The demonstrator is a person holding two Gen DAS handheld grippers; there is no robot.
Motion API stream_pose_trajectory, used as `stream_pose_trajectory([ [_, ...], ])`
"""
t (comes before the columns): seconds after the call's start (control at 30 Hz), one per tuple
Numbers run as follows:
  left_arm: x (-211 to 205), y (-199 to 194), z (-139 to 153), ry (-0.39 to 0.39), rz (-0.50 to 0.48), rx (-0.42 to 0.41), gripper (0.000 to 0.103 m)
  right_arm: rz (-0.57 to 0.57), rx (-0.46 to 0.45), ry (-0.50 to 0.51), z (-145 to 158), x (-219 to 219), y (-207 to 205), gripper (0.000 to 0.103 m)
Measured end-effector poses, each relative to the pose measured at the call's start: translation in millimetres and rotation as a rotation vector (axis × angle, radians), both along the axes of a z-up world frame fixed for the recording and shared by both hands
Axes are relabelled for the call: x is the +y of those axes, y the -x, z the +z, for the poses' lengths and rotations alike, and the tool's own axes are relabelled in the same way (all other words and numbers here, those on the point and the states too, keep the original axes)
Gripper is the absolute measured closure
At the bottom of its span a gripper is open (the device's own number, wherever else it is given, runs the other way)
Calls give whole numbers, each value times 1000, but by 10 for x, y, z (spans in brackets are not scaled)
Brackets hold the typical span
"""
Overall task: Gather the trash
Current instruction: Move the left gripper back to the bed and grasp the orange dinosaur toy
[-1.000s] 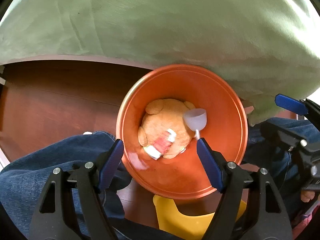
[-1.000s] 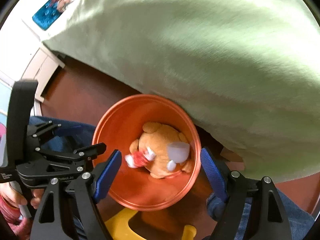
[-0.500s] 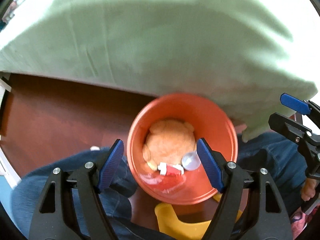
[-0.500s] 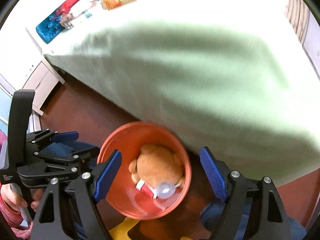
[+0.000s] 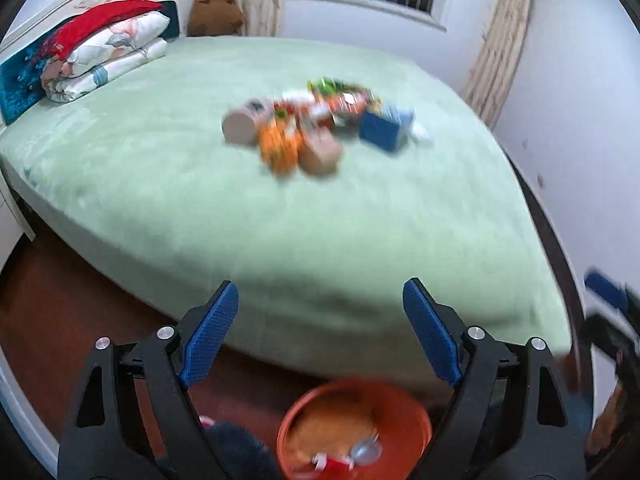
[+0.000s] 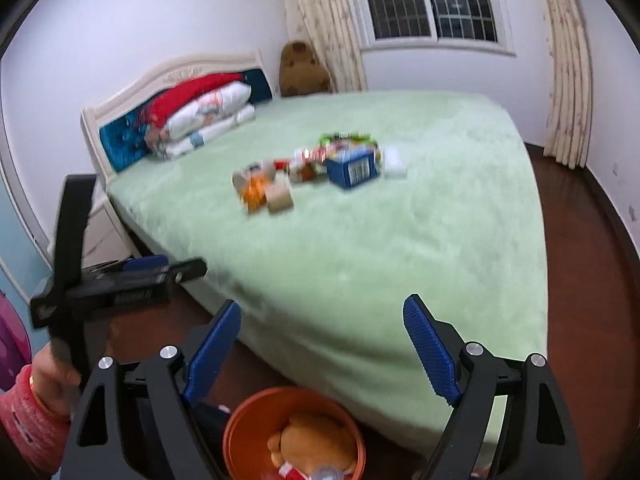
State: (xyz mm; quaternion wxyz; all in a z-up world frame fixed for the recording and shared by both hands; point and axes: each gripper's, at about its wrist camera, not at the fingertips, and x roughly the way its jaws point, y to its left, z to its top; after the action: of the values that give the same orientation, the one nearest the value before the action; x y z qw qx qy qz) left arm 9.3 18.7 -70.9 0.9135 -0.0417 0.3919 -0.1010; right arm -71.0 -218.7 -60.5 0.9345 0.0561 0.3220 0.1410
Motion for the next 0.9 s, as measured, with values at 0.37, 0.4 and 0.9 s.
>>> stream_pose_trajectory([
  [0.37,287,-1256,27,226,119,55,17,-14,-24,13,25,31,-61,21],
  [0.4,305,-1393,0,246,136,77,17,-15,-22,13,20,27,-69,21],
  [0.9,308,-2389,-535,316,238,388,53,-56,35,7,-180,-147,-116,20],
])
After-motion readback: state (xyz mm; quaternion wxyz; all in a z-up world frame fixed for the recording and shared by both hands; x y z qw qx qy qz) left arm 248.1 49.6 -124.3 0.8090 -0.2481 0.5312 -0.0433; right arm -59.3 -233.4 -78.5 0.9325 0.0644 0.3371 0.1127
